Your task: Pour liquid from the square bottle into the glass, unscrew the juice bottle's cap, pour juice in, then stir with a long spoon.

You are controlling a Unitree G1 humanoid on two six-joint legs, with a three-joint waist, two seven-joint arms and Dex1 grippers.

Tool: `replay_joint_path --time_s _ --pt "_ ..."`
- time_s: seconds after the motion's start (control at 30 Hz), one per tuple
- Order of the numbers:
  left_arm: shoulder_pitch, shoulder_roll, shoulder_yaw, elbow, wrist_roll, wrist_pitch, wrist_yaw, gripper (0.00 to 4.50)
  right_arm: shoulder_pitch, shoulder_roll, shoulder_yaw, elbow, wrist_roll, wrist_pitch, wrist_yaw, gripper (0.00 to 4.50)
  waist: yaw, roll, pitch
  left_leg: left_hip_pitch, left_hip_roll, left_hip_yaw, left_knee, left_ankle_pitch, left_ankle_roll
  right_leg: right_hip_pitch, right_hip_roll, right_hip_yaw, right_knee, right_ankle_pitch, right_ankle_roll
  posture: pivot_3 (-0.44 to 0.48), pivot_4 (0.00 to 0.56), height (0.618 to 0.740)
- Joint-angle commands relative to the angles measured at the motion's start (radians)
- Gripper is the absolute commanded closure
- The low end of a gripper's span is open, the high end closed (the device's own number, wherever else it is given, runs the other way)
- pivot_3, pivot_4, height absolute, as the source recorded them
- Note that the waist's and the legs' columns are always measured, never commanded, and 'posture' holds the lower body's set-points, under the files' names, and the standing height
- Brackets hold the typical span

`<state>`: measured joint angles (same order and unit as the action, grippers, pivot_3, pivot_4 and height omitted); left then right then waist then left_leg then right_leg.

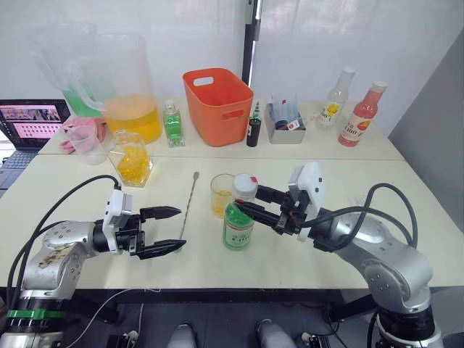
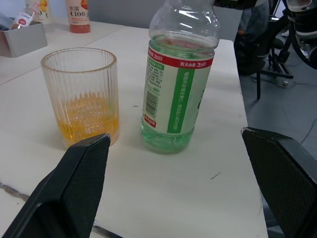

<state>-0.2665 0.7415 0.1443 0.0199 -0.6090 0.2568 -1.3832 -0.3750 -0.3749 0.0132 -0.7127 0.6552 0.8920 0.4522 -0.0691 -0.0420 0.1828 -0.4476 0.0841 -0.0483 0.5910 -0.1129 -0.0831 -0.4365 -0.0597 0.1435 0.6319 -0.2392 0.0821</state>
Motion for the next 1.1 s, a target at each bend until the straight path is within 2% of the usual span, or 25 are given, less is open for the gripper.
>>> replay_joint_path --time_s 0.03,0.3,0.37,0.57,0.77,0.9,0.97,1.1 --pt "-0.048 -0.013 -0.002 0.021 -0.009 -0.028 -0.032 0.0 -0.01 0.023 -0.035 -0.092 0.054 0.068 -0.112 3.12 0.0 0.0 0.0 0.0 0.0 0.0 0.0 0.0 0.0 0.0 0.0 0.0 0.0 0.0 0.0 0.0 0.15 0.74" --pt "-0.091 -0.031 -0.003 0.052 -0.003 -0.043 -0.055 0.0 0.029 0.022 0.003 -0.142 0.049 0.108 -0.205 3.12 0.001 0.0 0.0 0.0 0.0 0.0 0.0 0.0 0.0 0.001 0.0 0.0 0.0 0.0 0.0 0.0 0.15 0.74" --pt "-0.088 -0.027 -0.001 0.052 -0.002 -0.045 -0.057 0.0 0.028 0.022 0.001 -0.143 0.06 0.109 -0.207 2.06 0.002 0.0 0.0 0.0 0.0 -0.001 0.0 0.0 0.0 0.001 0.0 0.0 0.0 0.0 0.0 0.0 0.15 0.74" --pt "-0.075 -0.014 0.008 0.058 0.011 -0.066 -0.074 0.0 -0.034 -0.034 -0.075 -0.103 0.175 0.107 -0.119 0.05 0.0 0.0 0.0 0.0 0.0 -0.001 0.0 0.0 0.0 0.001 0.0 0.0 0.0 0.0 0.0 0.0 0.15 0.74" --pt "-0.056 -0.011 0.028 0.047 0.008 -0.078 -0.07 0.0 -0.071 -0.243 -0.107 -0.017 0.218 0.055 0.129 0.05 0.003 0.0 0.0 0.001 0.0 -0.001 0.0 0.0 0.001 0.002 0.0 -0.001 -0.001 0.0 0.0 0.0 0.15 0.74" --pt "-0.009 -0.01 0.058 0.002 0.001 -0.078 -0.035 0.0 -0.108 -0.361 -0.043 0.132 0.141 -0.077 0.383 0.05 0.0 0.0 0.0 0.001 0.0 0.0 0.0 0.0 0.001 0.003 0.0 0.0 -0.002 0.0 0.0 0.0 0.15 0.74" --pt "0.013 -0.007 0.071 -0.02 -0.002 -0.076 -0.024 0.0 -0.138 -0.376 -0.01 0.209 0.105 -0.141 0.472 0.05 -0.002 0.0 0.0 0.001 0.0 0.0 0.0 0.0 0.001 0.003 0.0 0.0 -0.002 0.0 0.0 0.0 0.15 0.74" --pt "0.075 0.006 0.109 -0.073 -0.007 -0.069 0.004 0.0 -0.24 -0.327 0.044 0.421 0.049 -0.273 0.637 0.05 -0.005 0.0 0.0 0.003 0.0 0.0 0.0 0.0 0.001 0.003 0.0 0.0 -0.001 0.0 0.0 0.0 0.15 0.74"
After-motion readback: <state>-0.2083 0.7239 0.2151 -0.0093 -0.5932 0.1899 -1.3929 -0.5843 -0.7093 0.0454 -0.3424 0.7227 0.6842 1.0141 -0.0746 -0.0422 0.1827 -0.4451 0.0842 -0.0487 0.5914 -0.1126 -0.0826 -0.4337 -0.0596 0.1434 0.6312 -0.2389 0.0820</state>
